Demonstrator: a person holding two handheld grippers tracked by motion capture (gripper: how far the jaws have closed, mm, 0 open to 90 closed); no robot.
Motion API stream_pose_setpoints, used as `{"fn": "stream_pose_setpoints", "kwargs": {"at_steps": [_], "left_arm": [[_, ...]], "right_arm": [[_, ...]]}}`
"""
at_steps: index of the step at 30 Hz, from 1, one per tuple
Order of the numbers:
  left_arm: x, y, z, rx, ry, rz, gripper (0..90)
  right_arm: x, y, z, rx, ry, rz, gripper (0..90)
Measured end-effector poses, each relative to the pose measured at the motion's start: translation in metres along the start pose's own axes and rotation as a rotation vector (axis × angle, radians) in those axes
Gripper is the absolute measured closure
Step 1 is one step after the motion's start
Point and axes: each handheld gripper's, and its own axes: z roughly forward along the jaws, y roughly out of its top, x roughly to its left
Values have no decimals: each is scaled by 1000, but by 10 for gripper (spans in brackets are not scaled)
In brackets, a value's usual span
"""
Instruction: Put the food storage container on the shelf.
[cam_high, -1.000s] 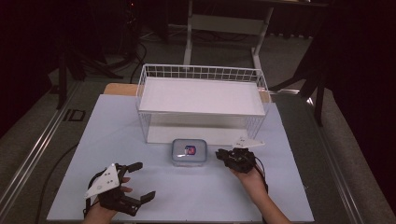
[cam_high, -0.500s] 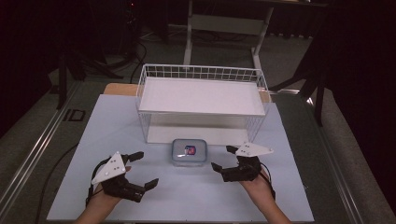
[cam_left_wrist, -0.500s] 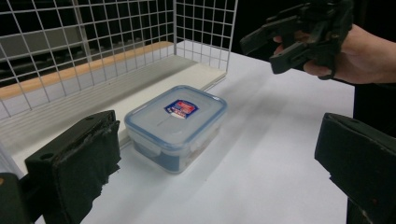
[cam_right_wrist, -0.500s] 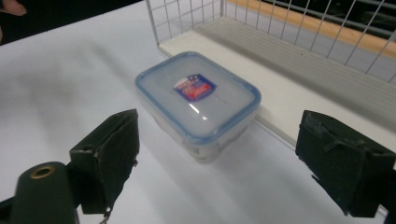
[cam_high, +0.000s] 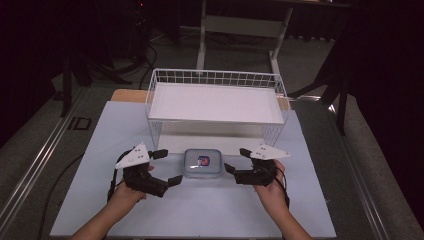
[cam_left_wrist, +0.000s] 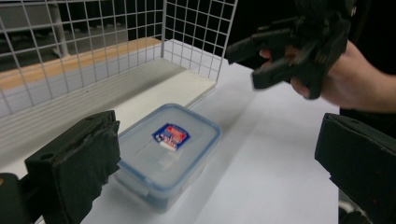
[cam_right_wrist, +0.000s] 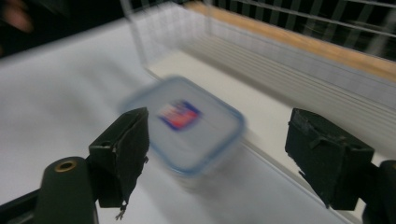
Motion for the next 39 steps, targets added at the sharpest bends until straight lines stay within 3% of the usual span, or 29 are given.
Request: {"fn": "stream_pose_setpoints", "kwargs": {"at_steps": [1, 4, 8, 11, 13, 16, 17, 19, 20, 22, 26, 27, 29, 32, 34, 36, 39], "left_arm": [[2, 2, 3, 16, -1, -2, 10], [6, 4, 13, 46, -6, 3, 9], [13, 2, 25, 68, -14, -53, 10], [15, -1, 36, 95, 0, -73, 10], [17, -4, 41, 106, -17, -79, 10], [25, -9, 48, 112, -22, -155, 10], [27, -10, 51, 118, -3, -172, 10], [32, -13, 56, 131, 5, -211, 10], [32, -13, 56, 131, 5, -211, 10], [39, -16, 61, 148, 7, -259, 10], [46, -20, 70, 201, 48, -370, 10], [49, -23, 72, 211, 33, -411, 10], [53, -26, 76, 235, 31, -451, 11], [58, -31, 79, 258, 41, -512, 11], [62, -36, 80, 262, 33, -583, 14], [64, -38, 80, 281, 49, -613, 24], [66, -41, 81, 285, 28, -655, 58]], "right_arm": [[0, 0, 3, 20, -18, -5, 181], [-3, 0, 10, 43, -23, 48, 178], [-13, -2, 19, 48, 11, 151, 135], [-17, -4, 25, 76, 2, 197, 122], [-18, -5, 29, 101, 3, 213, 118], [-22, -7, 36, 133, 27, 290, 118], [-23, -7, 38, 136, 38, 321, 117], [-24, -7, 42, 146, 31, 350, 117], [-24, -7, 42, 146, 31, 350, 117], [-25, -7, 47, 175, 27, 375, 118], [-30, -12, 53, 199, 58, 482, 138], [-32, -14, 54, 201, 62, 510, 139], [-36, -17, 57, 211, 87, 570, 156], [-39, -20, 61, 225, 111, 617, 195], [-40, -22, 65, 239, 128, 644, 217], [-40, -23, 69, 252, 138, 661, 225], [-42, -25, 74, 266, 170, 698, 237]]}}
